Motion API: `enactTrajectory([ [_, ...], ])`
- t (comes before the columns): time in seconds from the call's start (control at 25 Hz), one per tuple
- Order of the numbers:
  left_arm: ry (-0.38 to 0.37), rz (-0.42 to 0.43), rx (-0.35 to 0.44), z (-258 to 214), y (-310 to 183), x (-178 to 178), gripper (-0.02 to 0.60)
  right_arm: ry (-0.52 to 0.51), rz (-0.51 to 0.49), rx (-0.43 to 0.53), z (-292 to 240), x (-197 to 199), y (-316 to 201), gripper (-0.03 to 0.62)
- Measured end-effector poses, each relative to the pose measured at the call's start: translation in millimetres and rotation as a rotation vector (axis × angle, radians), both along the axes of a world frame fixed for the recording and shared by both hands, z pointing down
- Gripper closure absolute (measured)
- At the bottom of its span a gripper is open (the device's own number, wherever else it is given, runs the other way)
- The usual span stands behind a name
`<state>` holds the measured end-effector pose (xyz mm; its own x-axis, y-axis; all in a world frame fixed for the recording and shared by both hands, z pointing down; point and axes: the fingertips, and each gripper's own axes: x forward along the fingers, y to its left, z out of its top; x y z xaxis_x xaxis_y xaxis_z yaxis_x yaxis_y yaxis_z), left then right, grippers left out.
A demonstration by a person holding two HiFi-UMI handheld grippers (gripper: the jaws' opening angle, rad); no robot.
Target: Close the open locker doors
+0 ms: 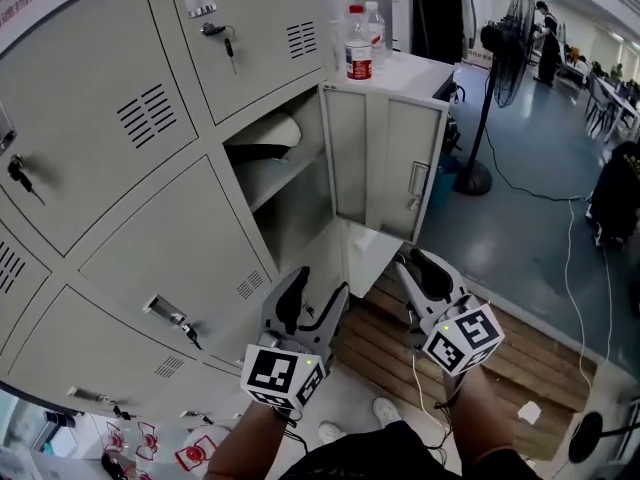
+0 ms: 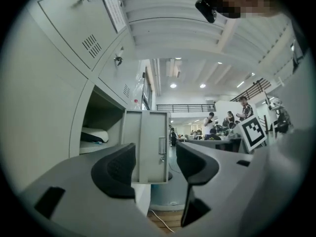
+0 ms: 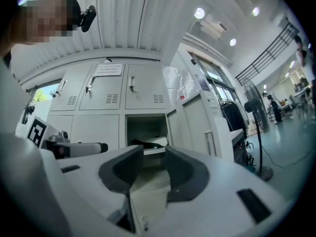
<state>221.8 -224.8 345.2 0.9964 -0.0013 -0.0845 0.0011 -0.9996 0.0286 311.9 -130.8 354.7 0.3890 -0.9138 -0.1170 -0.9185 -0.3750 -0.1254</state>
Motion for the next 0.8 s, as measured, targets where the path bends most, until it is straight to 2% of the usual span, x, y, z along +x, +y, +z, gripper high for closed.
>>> enactTrajectory([
  [0.2, -0.014, 0.098, -0.004, 10.8, 19.5, -3.5, 0.33, 0.001, 0.084, -0.007, 2.4, -1.6, 16.9, 0.471],
  [0.4, -0.027, 0.139, -0.007, 15.7, 27.7, -2.6, 0.33, 0.003, 0.119, -0.027, 6.0, 9.1, 27.6, 0.467],
  [0.56, -0.027, 0.121, -0.012, 16.0, 21.8, 6.3, 0.33, 0.0, 0.135, -0.025, 7.8, 38.4, 30.4, 0.464],
  [0.8, -0.04, 0.067, -0.035, 19.2, 8.2, 32.3, 0.33, -0.051, 0.135, -0.012, 19.9, 102.9, 23.5, 0.464],
])
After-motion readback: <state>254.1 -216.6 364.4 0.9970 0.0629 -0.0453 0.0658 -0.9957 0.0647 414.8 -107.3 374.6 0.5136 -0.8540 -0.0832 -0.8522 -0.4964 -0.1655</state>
